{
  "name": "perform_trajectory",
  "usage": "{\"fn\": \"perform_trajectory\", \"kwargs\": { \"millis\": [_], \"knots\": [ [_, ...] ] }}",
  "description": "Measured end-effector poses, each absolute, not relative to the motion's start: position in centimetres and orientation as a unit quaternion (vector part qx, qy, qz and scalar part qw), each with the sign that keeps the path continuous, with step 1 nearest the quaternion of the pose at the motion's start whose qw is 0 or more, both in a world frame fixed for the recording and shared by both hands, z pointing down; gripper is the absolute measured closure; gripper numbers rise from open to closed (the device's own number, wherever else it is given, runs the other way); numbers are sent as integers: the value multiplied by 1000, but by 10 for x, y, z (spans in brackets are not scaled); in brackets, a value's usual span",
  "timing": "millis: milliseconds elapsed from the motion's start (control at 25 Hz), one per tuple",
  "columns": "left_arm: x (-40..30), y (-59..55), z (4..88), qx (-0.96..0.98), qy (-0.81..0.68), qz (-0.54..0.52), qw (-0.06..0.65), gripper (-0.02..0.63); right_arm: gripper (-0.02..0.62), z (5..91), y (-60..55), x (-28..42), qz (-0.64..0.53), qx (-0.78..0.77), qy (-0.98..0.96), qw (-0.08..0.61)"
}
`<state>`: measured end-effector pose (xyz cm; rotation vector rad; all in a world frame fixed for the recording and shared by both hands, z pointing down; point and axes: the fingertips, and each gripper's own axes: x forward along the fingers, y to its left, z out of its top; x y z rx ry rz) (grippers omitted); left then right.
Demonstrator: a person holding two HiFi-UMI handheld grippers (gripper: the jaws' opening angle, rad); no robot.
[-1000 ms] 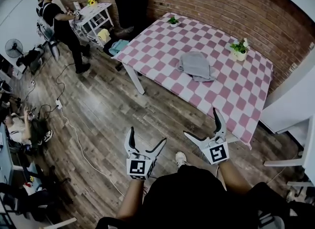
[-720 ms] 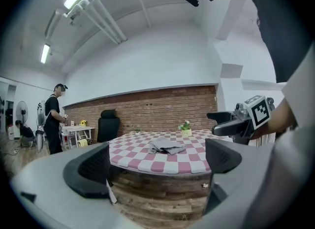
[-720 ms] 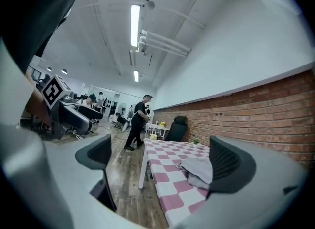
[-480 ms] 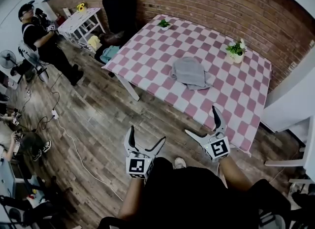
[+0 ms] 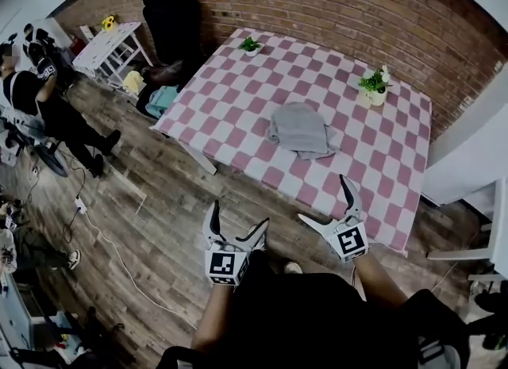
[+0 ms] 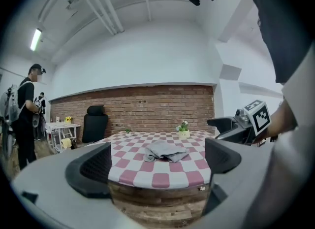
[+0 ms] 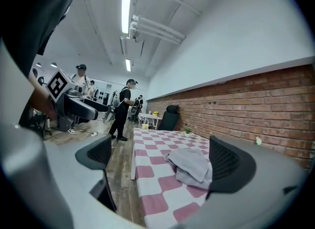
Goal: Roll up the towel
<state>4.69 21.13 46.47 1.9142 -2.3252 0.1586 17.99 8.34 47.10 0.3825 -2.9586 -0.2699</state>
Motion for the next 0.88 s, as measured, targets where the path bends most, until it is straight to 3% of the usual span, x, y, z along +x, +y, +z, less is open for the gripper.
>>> {"fn": "perform_trajectory", "kwargs": {
  "millis": [480, 880],
  "knots": [
    [-28, 111, 483, 738, -666, 92, 64, 34, 5, 504, 6, 116, -70, 221, -962, 142],
    [-76, 55, 490, 786, -604, 118, 50, 49, 8, 539, -39, 108, -140, 256, -921, 259]
  ]
}}
